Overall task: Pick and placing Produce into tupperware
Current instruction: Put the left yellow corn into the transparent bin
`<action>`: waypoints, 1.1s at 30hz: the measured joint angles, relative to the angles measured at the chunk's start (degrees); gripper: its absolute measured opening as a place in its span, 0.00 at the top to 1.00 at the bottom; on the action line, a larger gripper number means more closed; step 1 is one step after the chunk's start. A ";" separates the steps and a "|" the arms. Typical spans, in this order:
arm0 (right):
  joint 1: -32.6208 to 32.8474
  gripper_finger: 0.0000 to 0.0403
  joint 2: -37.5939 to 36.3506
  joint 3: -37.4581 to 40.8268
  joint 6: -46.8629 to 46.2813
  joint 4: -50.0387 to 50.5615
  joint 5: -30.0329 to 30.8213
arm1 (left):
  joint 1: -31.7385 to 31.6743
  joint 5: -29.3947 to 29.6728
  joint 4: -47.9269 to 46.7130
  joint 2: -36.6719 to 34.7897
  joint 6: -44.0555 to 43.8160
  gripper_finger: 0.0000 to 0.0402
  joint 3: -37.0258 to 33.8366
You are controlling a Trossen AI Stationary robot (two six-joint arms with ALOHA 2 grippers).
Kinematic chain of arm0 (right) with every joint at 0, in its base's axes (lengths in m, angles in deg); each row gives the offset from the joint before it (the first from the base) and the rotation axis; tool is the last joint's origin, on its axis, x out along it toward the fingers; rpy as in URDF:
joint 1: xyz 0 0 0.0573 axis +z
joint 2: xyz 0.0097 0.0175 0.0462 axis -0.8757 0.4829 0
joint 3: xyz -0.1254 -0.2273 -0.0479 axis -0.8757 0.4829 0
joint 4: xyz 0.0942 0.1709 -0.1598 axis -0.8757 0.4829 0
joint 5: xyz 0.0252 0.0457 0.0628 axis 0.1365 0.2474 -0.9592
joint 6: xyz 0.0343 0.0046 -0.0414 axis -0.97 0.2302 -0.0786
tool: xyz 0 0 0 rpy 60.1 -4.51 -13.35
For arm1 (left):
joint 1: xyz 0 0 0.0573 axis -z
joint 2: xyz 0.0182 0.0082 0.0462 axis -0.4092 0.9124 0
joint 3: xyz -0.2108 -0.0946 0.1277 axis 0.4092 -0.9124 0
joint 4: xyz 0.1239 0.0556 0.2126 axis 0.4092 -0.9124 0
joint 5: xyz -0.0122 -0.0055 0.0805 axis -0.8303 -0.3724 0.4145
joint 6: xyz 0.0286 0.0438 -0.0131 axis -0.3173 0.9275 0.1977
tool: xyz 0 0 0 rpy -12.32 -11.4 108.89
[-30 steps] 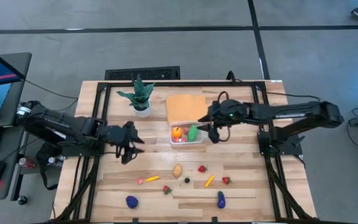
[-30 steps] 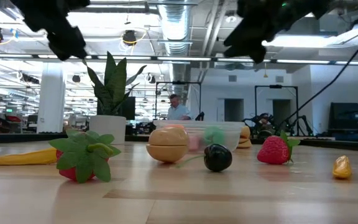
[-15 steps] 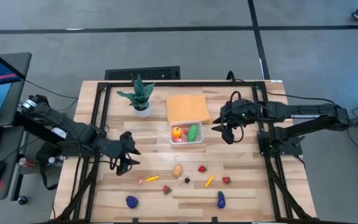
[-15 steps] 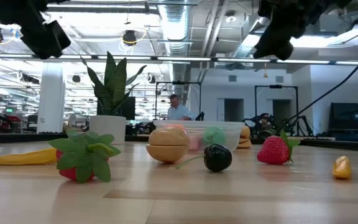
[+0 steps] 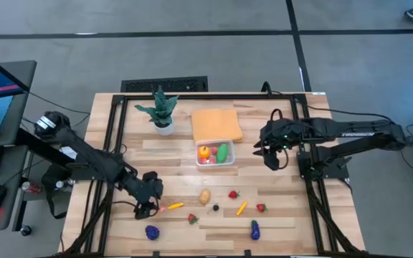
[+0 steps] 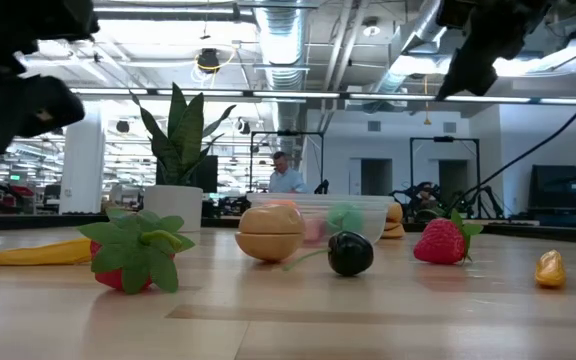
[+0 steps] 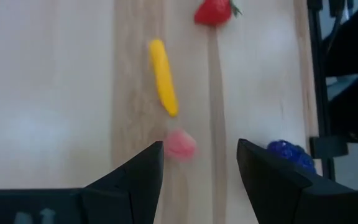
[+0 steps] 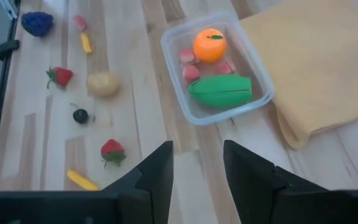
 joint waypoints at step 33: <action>7.57 0.70 -10.92 0.02 -7.88 6.23 3.08 | -4.18 9.51 14.21 11.04 1.91 0.52 0.00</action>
